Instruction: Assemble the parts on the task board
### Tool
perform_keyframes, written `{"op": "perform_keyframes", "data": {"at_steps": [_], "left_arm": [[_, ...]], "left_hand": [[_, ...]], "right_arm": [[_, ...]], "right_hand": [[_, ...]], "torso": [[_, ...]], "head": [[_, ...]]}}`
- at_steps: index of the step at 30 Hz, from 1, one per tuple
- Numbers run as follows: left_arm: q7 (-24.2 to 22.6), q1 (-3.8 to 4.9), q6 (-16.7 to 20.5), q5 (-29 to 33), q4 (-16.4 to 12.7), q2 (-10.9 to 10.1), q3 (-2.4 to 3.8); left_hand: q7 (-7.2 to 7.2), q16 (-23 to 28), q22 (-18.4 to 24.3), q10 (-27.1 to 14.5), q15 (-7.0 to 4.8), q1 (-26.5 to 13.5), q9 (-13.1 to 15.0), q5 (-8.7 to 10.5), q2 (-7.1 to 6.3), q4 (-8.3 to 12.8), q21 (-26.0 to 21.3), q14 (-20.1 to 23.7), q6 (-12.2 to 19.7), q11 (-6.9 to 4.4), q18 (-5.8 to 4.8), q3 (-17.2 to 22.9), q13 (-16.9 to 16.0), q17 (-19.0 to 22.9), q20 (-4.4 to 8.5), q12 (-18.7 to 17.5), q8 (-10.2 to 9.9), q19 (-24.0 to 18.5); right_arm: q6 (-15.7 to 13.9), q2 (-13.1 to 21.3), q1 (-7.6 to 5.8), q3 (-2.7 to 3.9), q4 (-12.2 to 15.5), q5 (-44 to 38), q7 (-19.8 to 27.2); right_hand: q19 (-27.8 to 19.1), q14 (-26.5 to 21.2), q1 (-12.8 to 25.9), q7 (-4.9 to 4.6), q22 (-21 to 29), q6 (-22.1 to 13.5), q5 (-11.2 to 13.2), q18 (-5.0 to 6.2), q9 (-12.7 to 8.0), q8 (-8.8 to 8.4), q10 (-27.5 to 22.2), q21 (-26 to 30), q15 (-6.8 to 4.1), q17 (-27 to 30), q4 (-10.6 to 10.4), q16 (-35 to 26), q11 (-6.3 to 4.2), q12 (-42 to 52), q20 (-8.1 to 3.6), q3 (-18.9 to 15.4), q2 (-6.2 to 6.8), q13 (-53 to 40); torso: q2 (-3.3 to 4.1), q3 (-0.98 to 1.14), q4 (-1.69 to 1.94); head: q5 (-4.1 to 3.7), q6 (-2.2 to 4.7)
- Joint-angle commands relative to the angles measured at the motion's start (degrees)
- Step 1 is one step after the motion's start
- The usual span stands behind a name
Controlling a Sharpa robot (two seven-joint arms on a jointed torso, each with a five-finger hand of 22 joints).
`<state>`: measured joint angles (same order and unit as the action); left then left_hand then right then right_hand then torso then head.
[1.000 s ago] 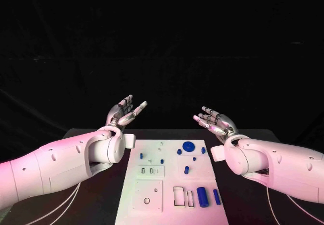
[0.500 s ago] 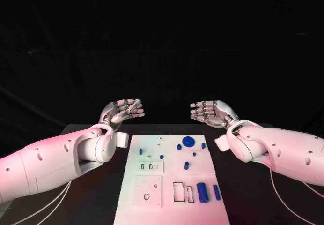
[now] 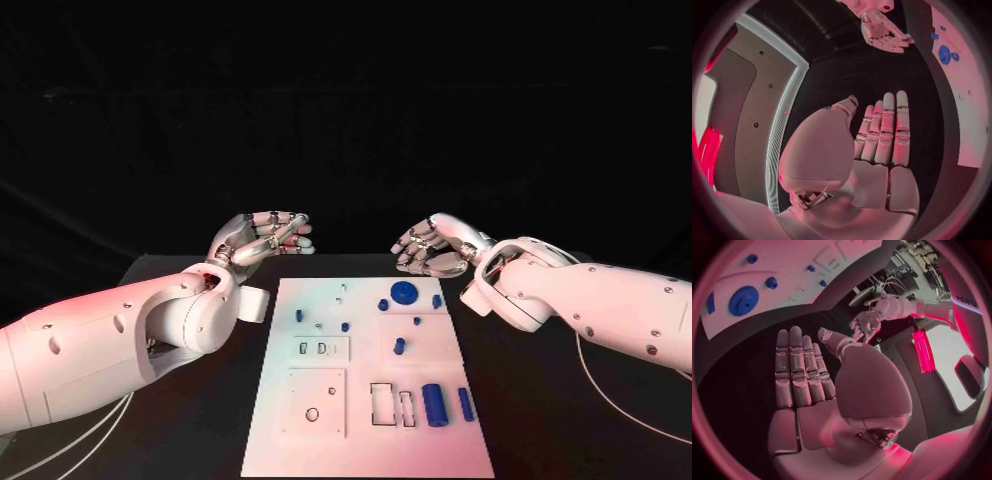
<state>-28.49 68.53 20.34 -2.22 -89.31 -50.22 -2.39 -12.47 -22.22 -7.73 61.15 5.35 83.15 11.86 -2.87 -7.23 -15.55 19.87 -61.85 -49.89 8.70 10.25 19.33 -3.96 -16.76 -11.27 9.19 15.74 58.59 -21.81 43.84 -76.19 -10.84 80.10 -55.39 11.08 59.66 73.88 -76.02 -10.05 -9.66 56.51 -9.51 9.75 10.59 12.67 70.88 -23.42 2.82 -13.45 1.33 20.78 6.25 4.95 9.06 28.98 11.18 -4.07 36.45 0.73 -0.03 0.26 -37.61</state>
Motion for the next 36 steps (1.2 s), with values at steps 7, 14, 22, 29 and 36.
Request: {"op": "perform_keyframes", "data": {"at_steps": [7,14,22,29,36], "left_arm": [[0.53,0.72,-4.26,-2.60,-4.26,-2.56,0.56],[0.67,1.19,-4.45,-2.53,-6.37,-3.98,0.74],[0.82,1.52,-4.36,-2.29,-7.38,-4.66,0.79],[0.90,1.75,-4.37,-2.20,-7.64,-4.88,0.80],[0.96,1.95,-4.40,-2.15,-7.86,-5.04,0.80]], "left_hand": [[-0.23,-0.35,0.12,0.08,0.12,-0.19,-0.24,-0.02,-0.94,-0.04,0.25,-0.61,-0.03,0.29,0.22,0.50,0.17,-0.73,0.18,-1.23,-0.82,0.70],[-0.35,-0.29,0.19,-0.10,0.21,-0.39,-0.32,-0.01,-1.13,-0.11,0.20,-0.51,0.16,0.40,0.19,0.47,0.20,-0.98,0.15,-1.65,-1.03,0.70],[-0.51,-0.17,0.29,-0.29,0.32,-0.59,-0.39,-0.01,-1.29,-0.16,0.11,-0.31,0.38,0.54,0.15,0.42,0.21,-1.25,0.09,-2.09,-1.27,0.64],[-0.53,-0.14,0.31,-0.32,0.35,-0.62,-0.41,-0.01,-1.31,-0.17,0.08,-0.26,0.42,0.57,0.15,0.41,0.21,-1.30,0.07,-2.16,-1.31,0.63],[-0.62,-0.05,0.37,-0.41,0.42,-0.72,-0.44,-0.01,-1.34,-0.21,0.01,-0.11,0.53,0.65,0.13,0.39,0.20,-1.43,0.02,-2.39,-1.43,0.56]], "right_arm": [[4.70,-0.14,-0.27,0.01,2.06,-24.23,-12.40],[4.82,-0.57,-0.31,0.01,2.91,-28.83,-15.62],[4.58,-1.10,-0.31,0.01,3.41,-31.13,-17.36],[5.34,-1.92,-0.28,0.00,3.15,-31.95,-18.31],[5.58,-2.81,-0.15,-0.01,2.37,-32.75,-19.28]], "right_hand": [[12.98,13.12,3.55,2.00,-16.01,4.26,-0.75,-0.22,2.53,-0.22,3.03,-21.63,-3.62,-42.35,-1.01,46.29,-2.49,-1.18,-4.75,-0.33,4.47,-2.03],[15.81,13.17,3.46,1.80,-32.40,3.74,-0.75,-2.12,3.44,-0.79,0.26,-34.88,-3.25,-54.48,-1.70,56.98,-1.96,-1.01,-4.01,-1.36,5.00,-2.91],[16.17,13.32,2.95,1.66,-37.40,3.44,-0.78,-2.62,3.87,-1.11,-0.79,-38.88,-2.99,-57.88,-1.95,59.80,-1.68,-0.98,-3.63,-1.72,4.95,-3.39],[16.21,13.34,2.94,1.61,-38.72,3.26,-0.78,-2.74,3.99,-1.27,-1.23,-39.93,-2.88,-58.56,-2.13,60.42,-1.60,-0.96,-3.50,-2.07,4.93,-3.54],[16.16,13.35,2.79,1.57,-39.31,3.22,-0.81,-2.77,4.09,-1.33,-1.19,-40.43,-2.86,-58.86,-2.28,60.74,-1.59,-0.80,-3.44,-2.08,4.71,-3.71]], "torso": [[3.13,-0.25,0.65],[4.55,-0.39,0.92],[5.45,-0.60,1.16],[5.91,-0.73,1.27],[6.29,-0.74,1.36]], "head": [[-1.14,0.05],[-1.52,0.24],[-1.58,0.41],[-1.73,0.53],[-1.63,0.57]]}}
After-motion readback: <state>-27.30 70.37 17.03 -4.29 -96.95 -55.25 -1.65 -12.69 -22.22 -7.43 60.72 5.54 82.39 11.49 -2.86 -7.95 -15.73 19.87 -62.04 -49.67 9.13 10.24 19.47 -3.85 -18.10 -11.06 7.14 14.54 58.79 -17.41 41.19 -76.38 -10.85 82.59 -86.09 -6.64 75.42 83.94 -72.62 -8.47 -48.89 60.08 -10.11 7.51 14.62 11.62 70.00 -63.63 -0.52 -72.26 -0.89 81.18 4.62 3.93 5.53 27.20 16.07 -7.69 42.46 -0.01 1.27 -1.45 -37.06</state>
